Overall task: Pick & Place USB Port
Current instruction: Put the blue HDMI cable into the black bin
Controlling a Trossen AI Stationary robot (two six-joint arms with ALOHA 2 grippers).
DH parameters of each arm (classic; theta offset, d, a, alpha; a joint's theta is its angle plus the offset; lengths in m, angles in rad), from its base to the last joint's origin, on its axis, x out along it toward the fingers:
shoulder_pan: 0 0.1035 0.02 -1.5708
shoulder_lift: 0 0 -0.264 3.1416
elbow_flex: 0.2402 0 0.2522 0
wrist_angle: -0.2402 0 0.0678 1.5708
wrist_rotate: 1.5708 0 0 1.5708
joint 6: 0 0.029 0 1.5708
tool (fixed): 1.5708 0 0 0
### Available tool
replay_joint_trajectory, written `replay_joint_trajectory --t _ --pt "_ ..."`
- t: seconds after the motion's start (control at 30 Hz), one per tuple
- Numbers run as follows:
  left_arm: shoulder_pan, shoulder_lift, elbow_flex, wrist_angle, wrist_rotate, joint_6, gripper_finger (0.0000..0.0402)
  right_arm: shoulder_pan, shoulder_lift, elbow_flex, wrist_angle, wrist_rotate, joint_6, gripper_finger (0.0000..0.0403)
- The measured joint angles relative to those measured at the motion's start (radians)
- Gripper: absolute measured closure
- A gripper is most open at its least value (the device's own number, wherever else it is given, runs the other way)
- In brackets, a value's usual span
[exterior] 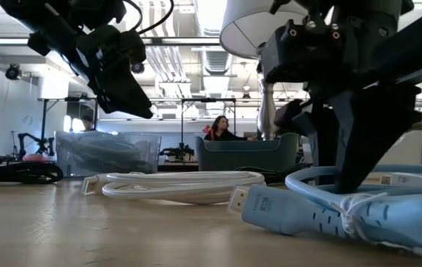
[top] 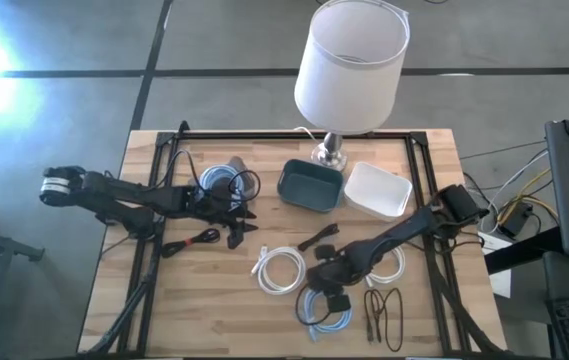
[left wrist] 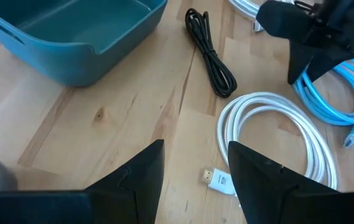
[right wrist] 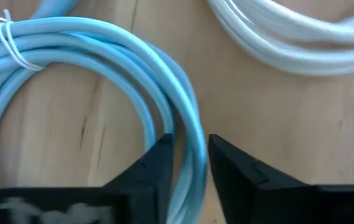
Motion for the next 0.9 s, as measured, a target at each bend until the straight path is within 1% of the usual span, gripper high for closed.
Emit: replay_joint_trajectory --t 0.17,0.33,0.4,0.47,0.53,0.7,0.8,0.9 --pt "0.0 0.0 -0.009 0.001 0.0 -0.001 0.0221 -0.001 0.022 0.065 -0.062 -0.013 -0.059 0.0382" --pt "0.0 0.0 -0.01 0.01 0.0 -0.02 0.0221 -0.003 -0.003 0.103 -0.158 -0.001 -0.084 0.0386" --pt "0.0 0.0 -0.01 0.032 0.0 -0.059 0.0221 -0.003 -0.025 0.12 -0.181 0.031 -0.096 0.0387" --pt "-0.001 0.0 -0.01 0.084 0.01 -0.107 0.022 -0.003 -0.041 0.134 -0.187 0.096 -0.123 0.0388" --pt "-0.006 0.0 -0.01 0.142 0.026 -0.148 0.0221 -0.003 -0.05 0.147 -0.187 0.183 -0.168 0.0388" --pt "-0.035 0.0 -0.01 0.291 0.069 -0.21 0.0221 -0.013 -0.052 0.187 -0.184 0.462 -0.253 0.0388" --pt "-0.058 0.0 -0.01 0.334 0.074 -0.237 0.0222 -0.031 -0.053 0.202 -0.18 0.553 -0.271 0.0389" --pt "-0.075 0.0 -0.01 0.341 0.074 -0.251 0.0223 -0.051 -0.053 0.215 -0.179 0.585 -0.269 0.0389"
